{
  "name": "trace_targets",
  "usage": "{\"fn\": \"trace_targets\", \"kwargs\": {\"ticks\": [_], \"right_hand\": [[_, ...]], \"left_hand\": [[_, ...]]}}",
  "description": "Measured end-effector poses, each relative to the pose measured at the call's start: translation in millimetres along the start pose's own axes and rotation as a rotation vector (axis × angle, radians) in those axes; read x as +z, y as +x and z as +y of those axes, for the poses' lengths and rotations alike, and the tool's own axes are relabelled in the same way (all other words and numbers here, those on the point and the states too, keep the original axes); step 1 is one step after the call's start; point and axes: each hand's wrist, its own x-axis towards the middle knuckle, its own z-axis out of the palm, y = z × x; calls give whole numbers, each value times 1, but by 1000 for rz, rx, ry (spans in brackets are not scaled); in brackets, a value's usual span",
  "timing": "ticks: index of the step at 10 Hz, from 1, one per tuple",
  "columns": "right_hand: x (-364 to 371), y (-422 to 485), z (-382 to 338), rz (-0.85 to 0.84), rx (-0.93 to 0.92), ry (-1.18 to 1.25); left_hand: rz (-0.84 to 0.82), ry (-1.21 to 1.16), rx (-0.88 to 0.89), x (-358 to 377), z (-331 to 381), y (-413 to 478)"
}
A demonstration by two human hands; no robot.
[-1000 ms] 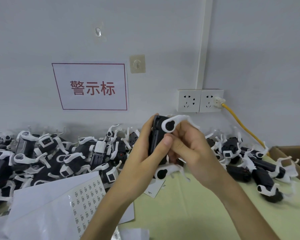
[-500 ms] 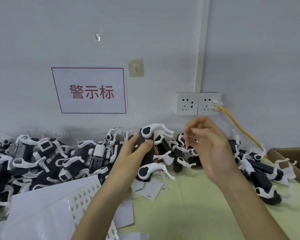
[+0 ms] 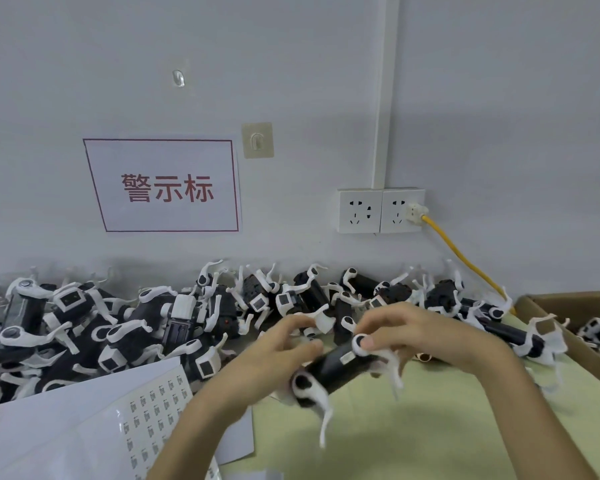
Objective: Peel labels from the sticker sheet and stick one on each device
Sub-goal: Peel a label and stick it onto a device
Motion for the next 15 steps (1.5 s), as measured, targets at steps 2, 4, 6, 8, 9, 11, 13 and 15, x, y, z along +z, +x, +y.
{"fn": "trace_targets", "kwargs": {"ticks": [2,4,6,8,9,11,13,15], "right_hand": [[-55,-34,68,405,-163,646],[-194,-133,197,751,-525,1094],[-179,-138,209,947,-650,1191],[-73,-35,82,898,-644,1363],[-63,-18,66,806,-472,1223],[-18,25,47,651,-144,775],[24,42,27,515,-78,542],[58,49,20,166,-78,275]], "left_hand": [[250,158,37,-35,-17,8],[280,574,-57,-42,-34,13],[365,959,-82,-32,-46,19],[414,1096,-95,-30,-58,22],[456,1042,-62,-30,-59,23],[570,648,77,-40,-48,18],[766,200,249,-43,-26,8],[842,-355,259,-39,-19,5]]}}
